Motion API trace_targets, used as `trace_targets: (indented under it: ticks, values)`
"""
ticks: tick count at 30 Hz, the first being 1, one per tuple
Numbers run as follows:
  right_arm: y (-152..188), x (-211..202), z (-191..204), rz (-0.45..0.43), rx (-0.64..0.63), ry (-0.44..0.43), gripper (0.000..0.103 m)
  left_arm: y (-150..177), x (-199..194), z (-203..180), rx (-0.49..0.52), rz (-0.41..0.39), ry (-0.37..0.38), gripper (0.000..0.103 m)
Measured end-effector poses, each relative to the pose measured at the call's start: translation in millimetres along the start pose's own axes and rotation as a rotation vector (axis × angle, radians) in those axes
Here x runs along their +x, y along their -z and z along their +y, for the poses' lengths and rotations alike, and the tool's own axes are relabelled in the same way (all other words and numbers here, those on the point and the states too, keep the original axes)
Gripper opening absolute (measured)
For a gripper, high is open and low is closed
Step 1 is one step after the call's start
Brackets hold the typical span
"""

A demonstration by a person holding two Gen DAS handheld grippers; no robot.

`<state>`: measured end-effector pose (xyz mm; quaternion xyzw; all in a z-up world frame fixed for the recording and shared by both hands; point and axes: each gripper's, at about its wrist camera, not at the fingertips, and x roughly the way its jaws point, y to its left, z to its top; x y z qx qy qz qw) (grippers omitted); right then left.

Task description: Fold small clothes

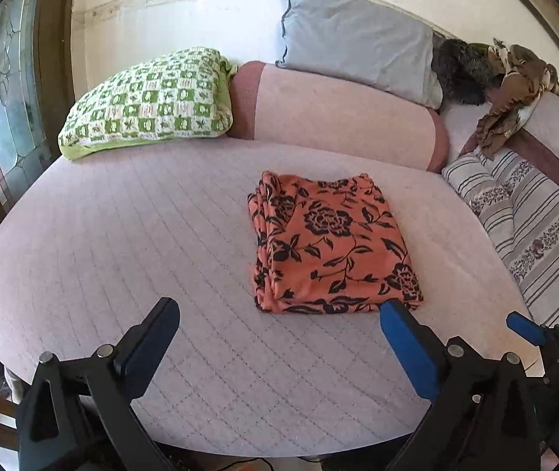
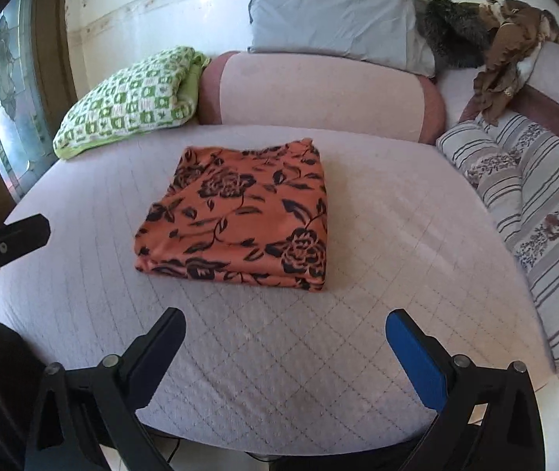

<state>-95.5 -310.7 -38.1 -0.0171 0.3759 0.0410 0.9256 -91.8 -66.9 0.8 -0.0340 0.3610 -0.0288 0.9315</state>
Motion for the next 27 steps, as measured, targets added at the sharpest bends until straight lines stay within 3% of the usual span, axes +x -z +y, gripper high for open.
trace_targets:
  ticks: [12,27]
  values:
    - [-11.2,-8.6,2.8,-0.022,-0.028,-0.004,0.103,-7.7,8.0,-20.9,0.096,0.01,-0.07,0.102]
    - [-29.7,4.5,2.0,-0.028,-0.035,-0.001,0.103,-26.1,31.1,-23.6,0.091,0.023,-0.079,0.103]
